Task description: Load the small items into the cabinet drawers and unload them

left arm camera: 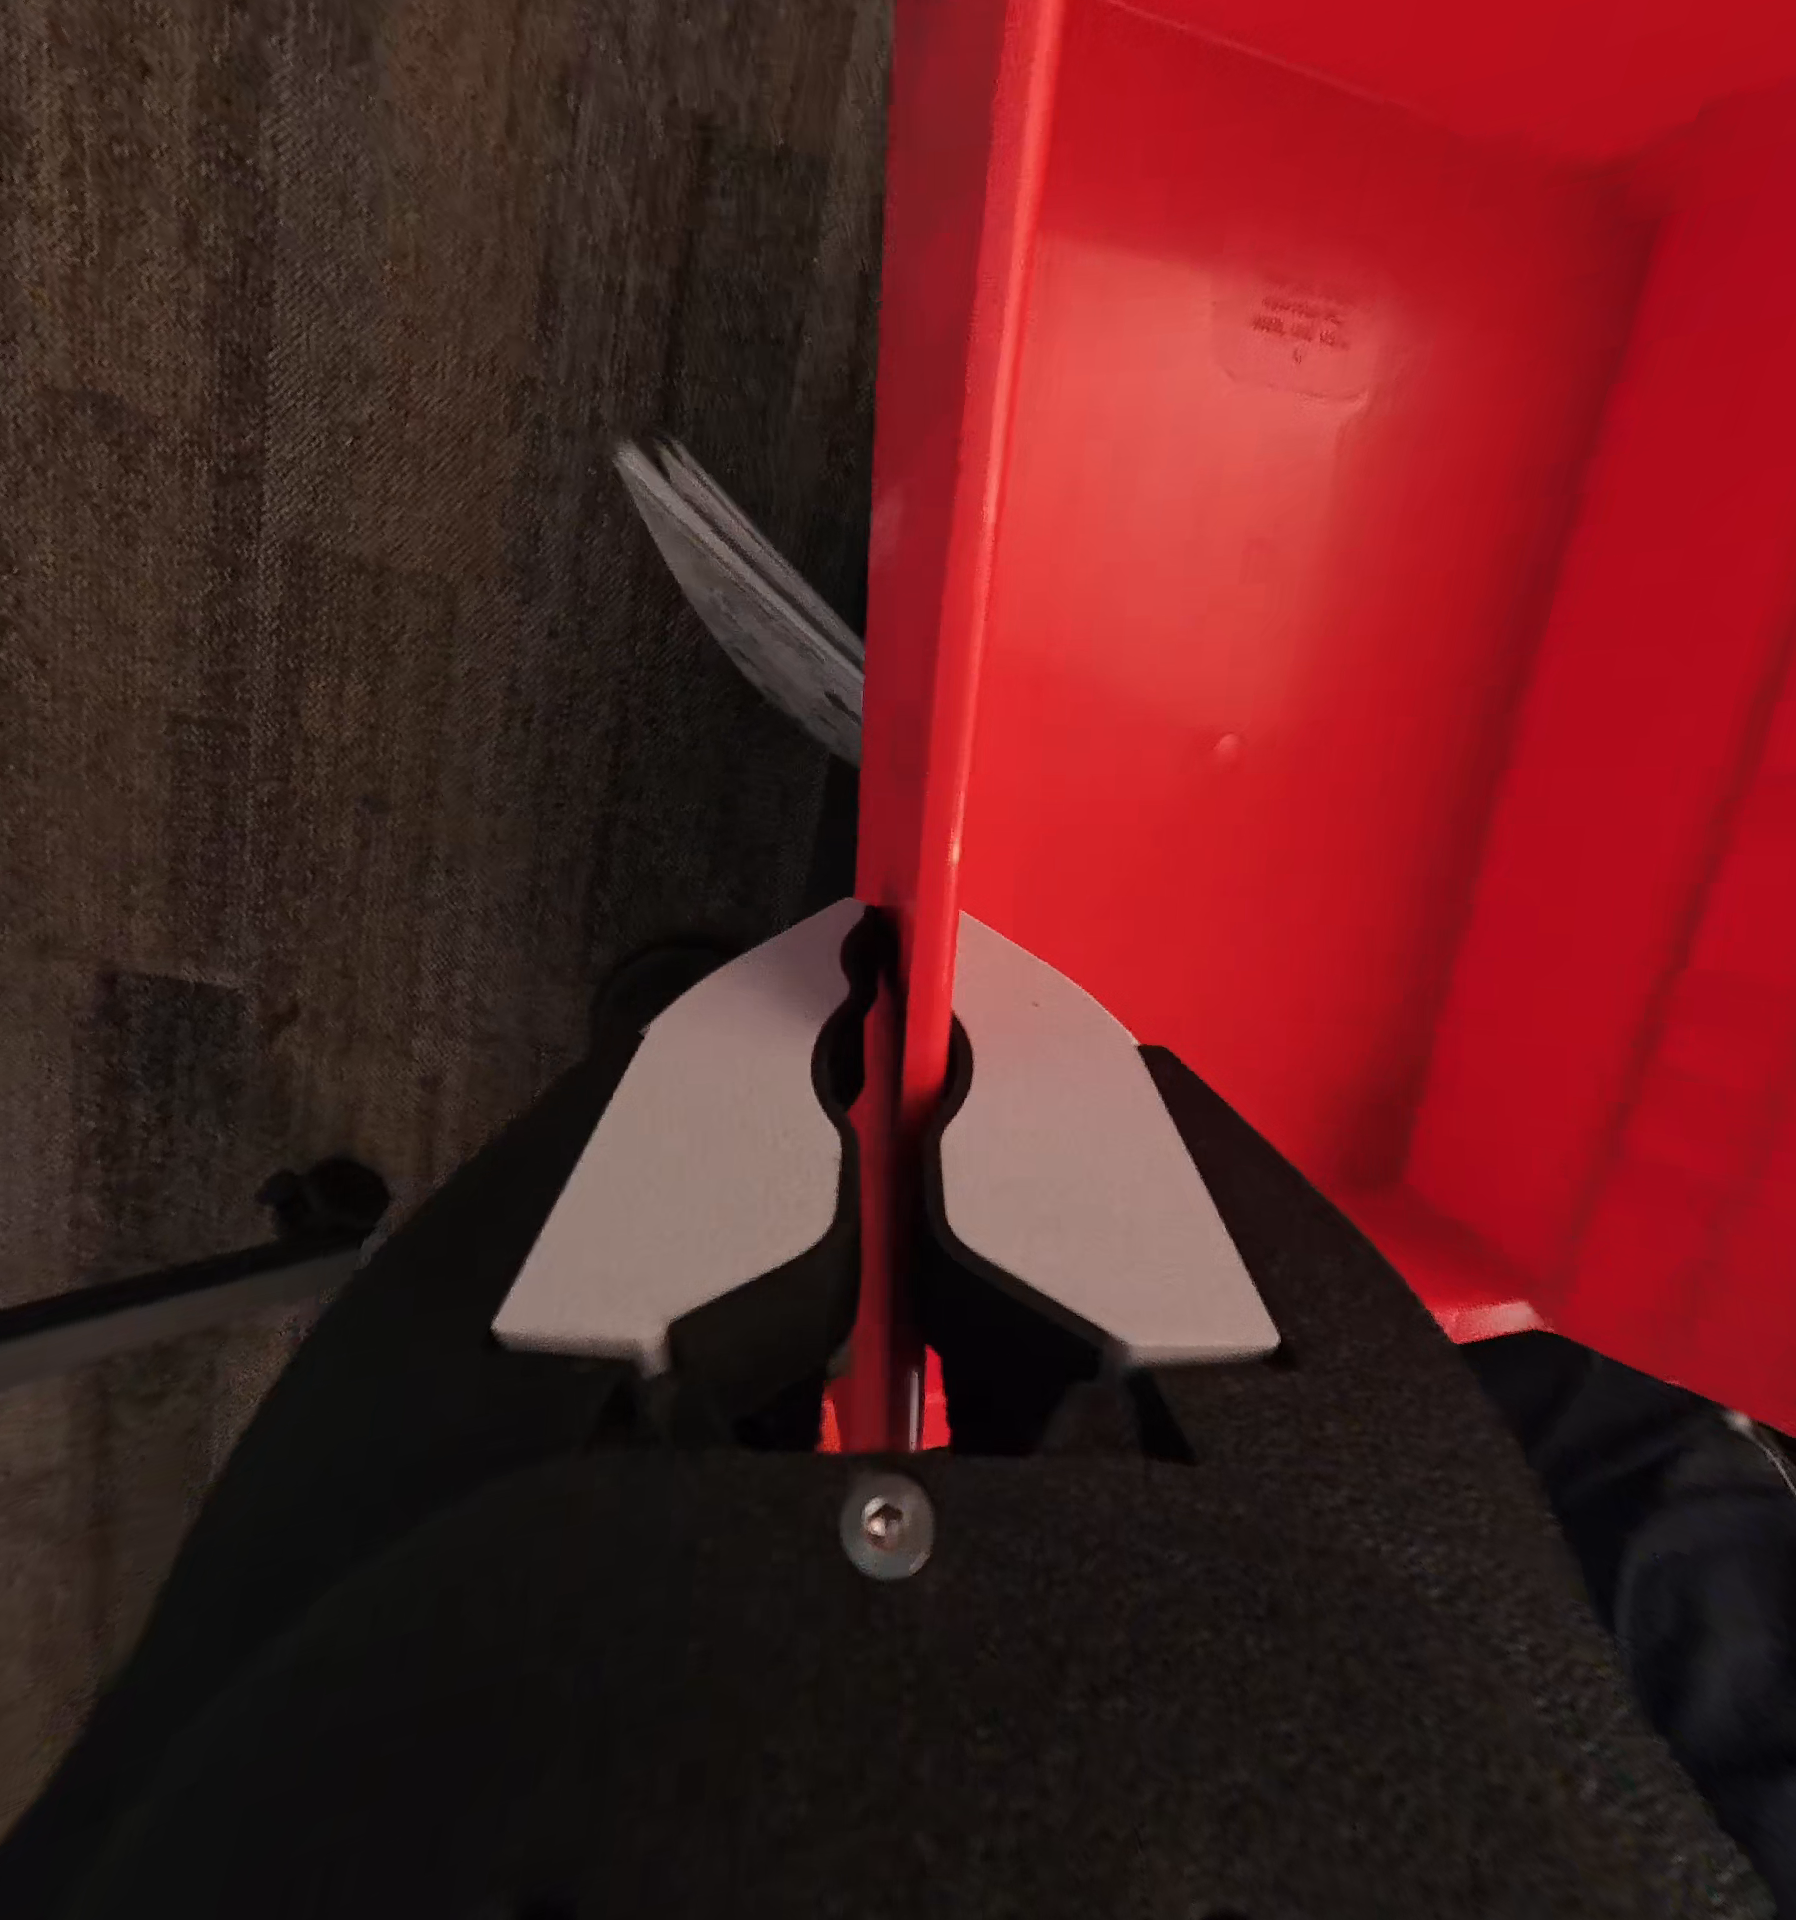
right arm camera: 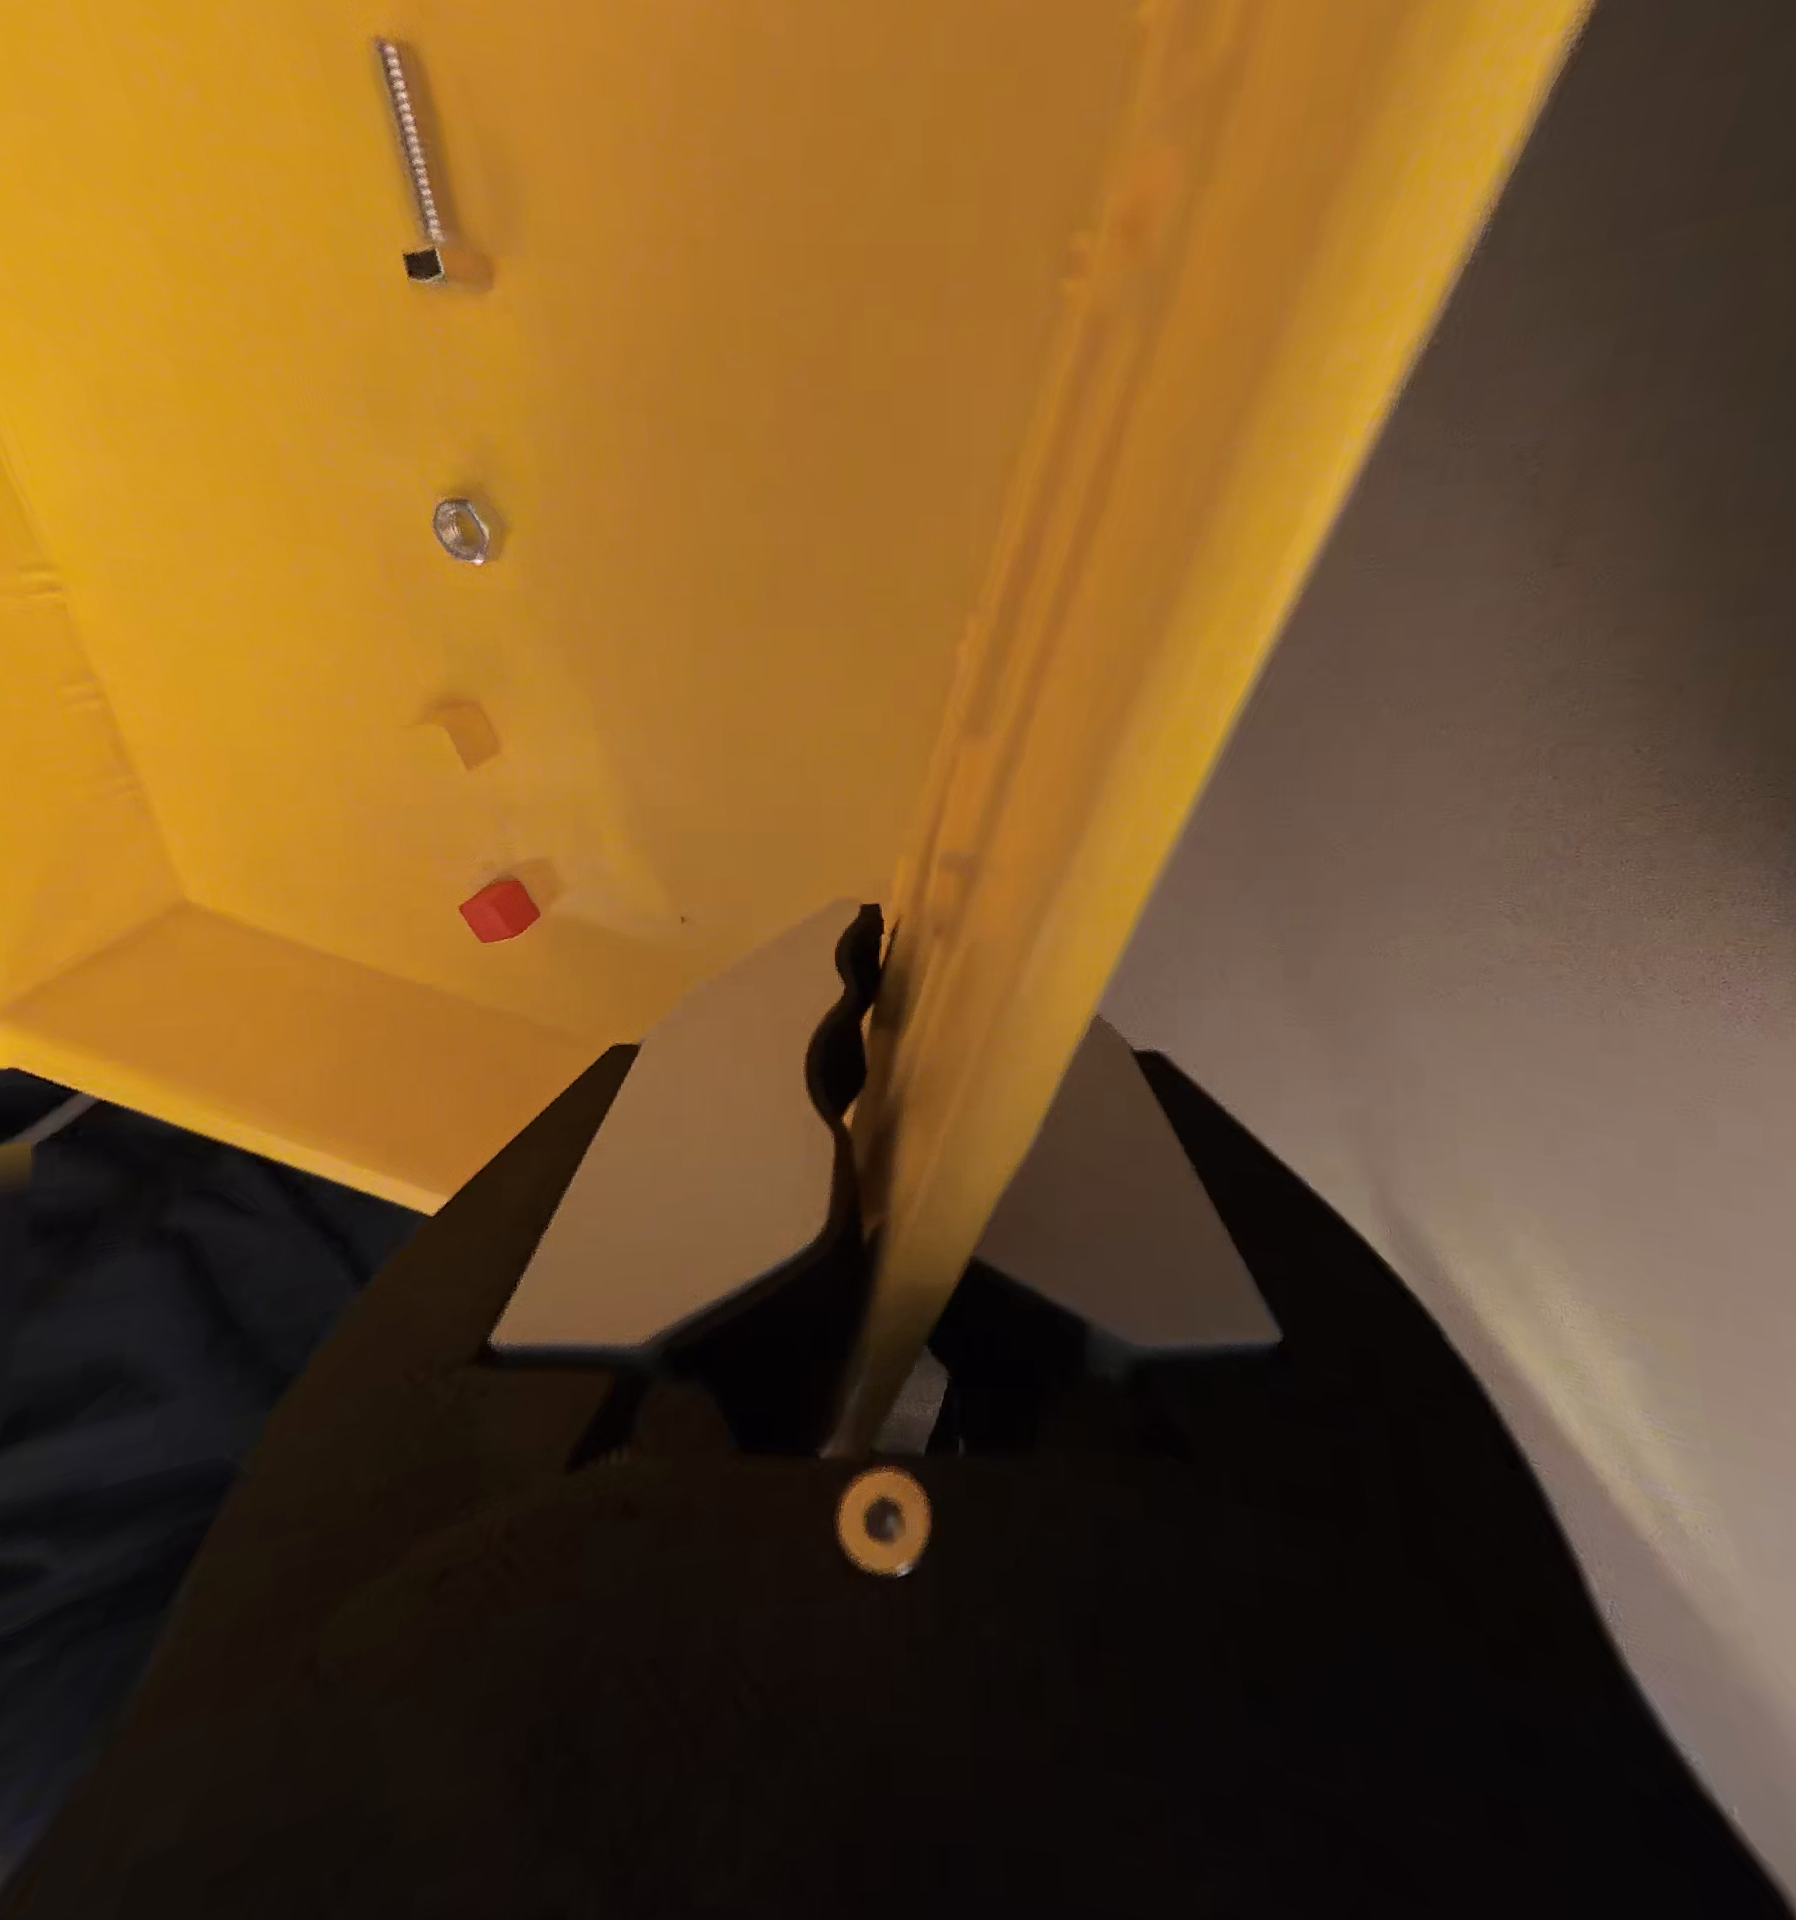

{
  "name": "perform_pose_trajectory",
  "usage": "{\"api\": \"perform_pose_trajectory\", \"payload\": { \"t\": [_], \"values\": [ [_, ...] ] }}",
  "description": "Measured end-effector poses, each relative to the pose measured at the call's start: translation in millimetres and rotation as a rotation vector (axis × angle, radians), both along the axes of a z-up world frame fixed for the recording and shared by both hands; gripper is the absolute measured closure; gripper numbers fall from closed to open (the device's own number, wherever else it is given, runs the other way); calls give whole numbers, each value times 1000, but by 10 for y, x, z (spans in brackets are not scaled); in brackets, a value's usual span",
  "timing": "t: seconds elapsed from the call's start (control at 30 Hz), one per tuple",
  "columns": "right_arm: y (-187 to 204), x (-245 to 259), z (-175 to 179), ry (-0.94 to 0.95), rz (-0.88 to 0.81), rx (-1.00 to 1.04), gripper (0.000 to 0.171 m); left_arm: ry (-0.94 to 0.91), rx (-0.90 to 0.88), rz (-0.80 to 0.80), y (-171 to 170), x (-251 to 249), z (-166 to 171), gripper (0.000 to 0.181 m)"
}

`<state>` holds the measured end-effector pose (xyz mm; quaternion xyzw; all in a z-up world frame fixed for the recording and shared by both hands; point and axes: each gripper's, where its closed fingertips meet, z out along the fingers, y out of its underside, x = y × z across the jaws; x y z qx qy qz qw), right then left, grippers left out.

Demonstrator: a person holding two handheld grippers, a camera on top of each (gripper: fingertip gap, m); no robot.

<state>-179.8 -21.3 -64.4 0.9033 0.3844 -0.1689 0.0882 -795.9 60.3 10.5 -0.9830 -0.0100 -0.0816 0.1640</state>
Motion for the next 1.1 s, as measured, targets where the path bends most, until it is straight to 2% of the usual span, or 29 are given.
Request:
{"api": "perform_pose_trajectory", "payload": {
  "t": [0.13, 0.23, 0.4, 0.57, 0.73, 0.8, 0.87, 0.93, 1.1],
  "values": [
    [540, -781, -32, 66, -21, 6, 167, 34, 8, 70, -121, -256, 157, 177],
    [936, -1155, -62, 69, -94, 17, 167, 71, -4, 128, -213, -466, 242, 177],
    [1611, -1381, -176, 5, -262, 68, 168, 128, -19, 161, -292, -654, 325, 177],
    [2066, -1443, -424, -71, -442, 73, 168, 80, -24, 169, -272, -664, 360, 177],
    [2152, -1580, -684, -69, -597, -11, 167, 53, -15, 197, -195, -668, 405, 177],
    [2212, -1570, -736, -91, -631, 26, 167, 61, -8, 185, -148, -639, 426, 177],
    [2217, -1587, -732, -104, -649, 39, 167, 65, -7, 165, -103, -590, 437, 177],
    [2204, -1603, -723, -116, -672, 47, 160, 63, -4, 147, -56, -530, 440, 177],
    [2277, -1614, -485, -3, -719, 87, 146, 65, 14, 98, 52, -346, 490, 176]
  ]
}}
